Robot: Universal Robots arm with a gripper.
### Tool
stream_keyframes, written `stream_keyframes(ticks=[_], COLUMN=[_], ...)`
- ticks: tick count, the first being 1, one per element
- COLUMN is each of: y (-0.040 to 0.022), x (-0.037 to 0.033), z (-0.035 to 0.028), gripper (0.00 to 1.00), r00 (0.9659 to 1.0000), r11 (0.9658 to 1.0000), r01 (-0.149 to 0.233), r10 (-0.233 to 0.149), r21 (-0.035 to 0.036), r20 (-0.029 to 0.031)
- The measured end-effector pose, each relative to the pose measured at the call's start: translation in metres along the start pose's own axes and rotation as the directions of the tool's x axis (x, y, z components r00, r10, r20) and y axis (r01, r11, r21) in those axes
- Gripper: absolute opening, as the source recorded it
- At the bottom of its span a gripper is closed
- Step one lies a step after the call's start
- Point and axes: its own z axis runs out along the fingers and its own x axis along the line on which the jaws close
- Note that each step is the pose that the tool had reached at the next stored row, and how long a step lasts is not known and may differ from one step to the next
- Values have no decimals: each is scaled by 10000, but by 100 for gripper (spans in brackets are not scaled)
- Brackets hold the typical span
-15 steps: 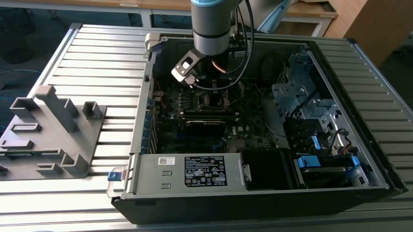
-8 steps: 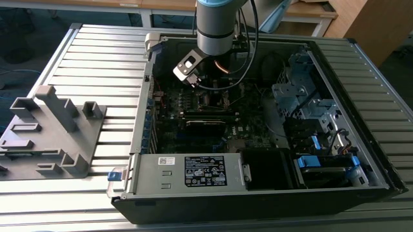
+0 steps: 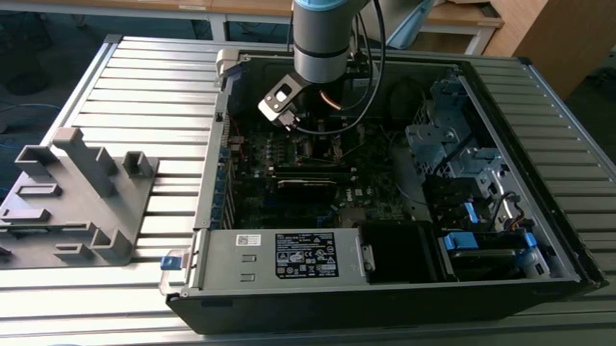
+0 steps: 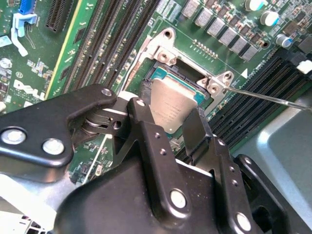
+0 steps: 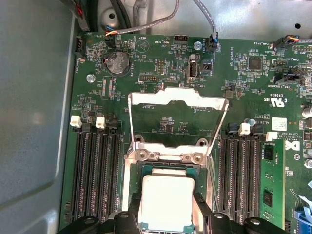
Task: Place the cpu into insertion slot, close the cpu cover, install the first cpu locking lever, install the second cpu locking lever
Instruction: 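Place the cpu into insertion slot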
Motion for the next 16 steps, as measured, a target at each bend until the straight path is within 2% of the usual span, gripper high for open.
stream_keyframes(ticks=[6, 7, 16], y=[0, 0, 3], x=[0, 0, 9], z=[1, 1, 15], gripper=[53, 60, 60], r00=[10000, 10000, 10000], r11=[10000, 10000, 10000], r01=[0, 0, -53], r10=[0, 0, 53], r21=[-1, -1, -2], r20=[-1, -1, 3])
